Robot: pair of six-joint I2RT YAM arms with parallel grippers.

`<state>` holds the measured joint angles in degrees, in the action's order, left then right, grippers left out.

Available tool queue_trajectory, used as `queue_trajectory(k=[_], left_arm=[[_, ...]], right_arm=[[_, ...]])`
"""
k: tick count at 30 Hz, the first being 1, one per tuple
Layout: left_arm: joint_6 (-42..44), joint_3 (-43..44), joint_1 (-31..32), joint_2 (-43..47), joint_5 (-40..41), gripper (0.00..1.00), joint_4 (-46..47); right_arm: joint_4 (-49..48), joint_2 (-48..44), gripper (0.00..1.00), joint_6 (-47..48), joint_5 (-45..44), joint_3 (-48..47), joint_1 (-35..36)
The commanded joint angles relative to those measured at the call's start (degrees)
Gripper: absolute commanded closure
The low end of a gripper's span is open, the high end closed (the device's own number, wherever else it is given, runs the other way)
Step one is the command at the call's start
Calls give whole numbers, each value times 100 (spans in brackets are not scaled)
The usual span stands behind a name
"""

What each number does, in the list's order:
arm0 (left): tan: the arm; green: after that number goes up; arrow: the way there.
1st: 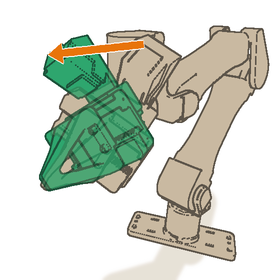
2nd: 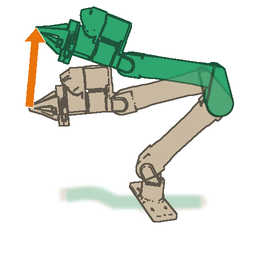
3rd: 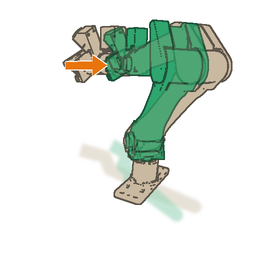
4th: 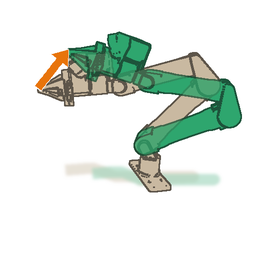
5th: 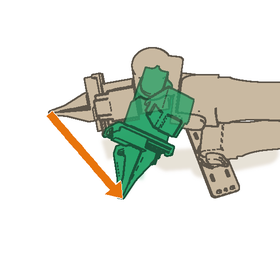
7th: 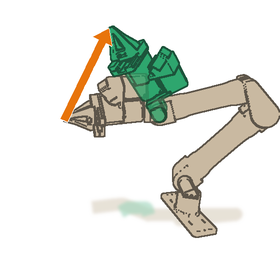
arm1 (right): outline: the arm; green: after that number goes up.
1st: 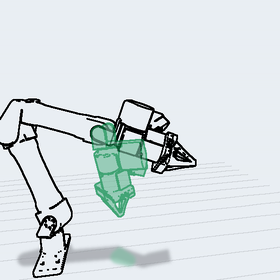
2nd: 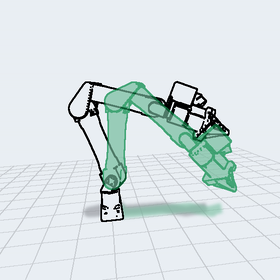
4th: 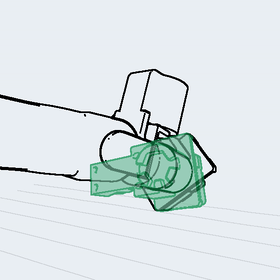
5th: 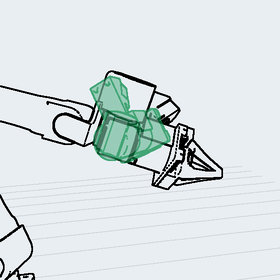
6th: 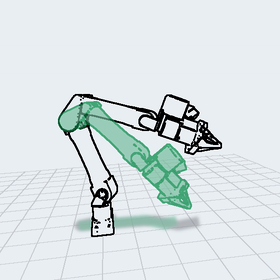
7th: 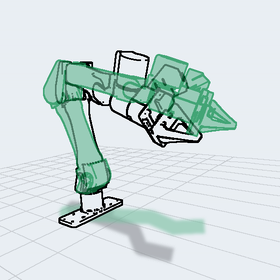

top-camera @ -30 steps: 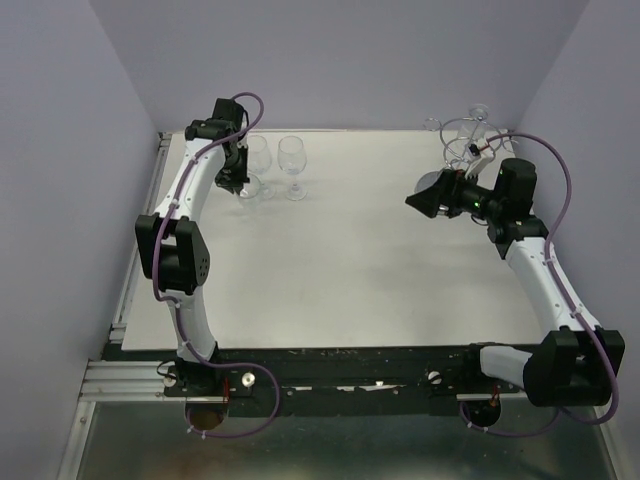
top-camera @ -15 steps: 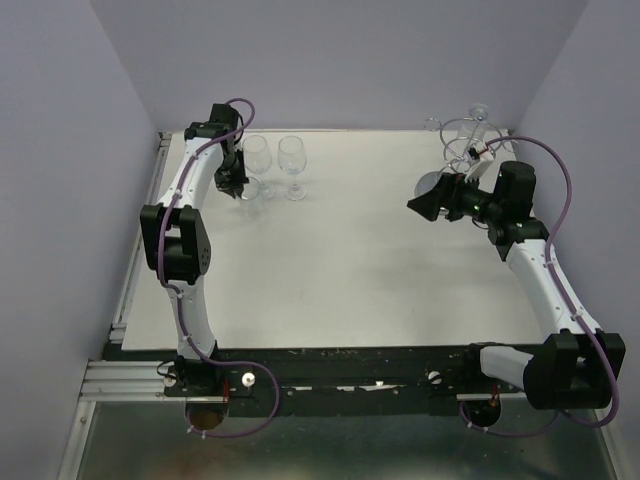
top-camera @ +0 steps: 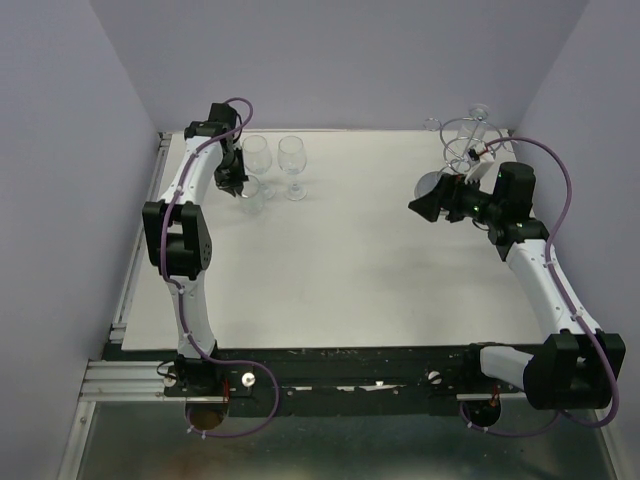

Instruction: Take the wine glass off the wine glass rack

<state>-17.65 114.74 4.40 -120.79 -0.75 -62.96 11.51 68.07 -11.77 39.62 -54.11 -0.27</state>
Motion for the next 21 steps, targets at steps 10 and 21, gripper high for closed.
queue_trajectory(k=[10,21], left_arm=[[25,181,-62,-102,-558,100,205],[69,40,-62,-67,-601,100,240]], right_arm=[[238,-251,0,166,-244,199,27],[168,-321,0,166,-323,295,27]])
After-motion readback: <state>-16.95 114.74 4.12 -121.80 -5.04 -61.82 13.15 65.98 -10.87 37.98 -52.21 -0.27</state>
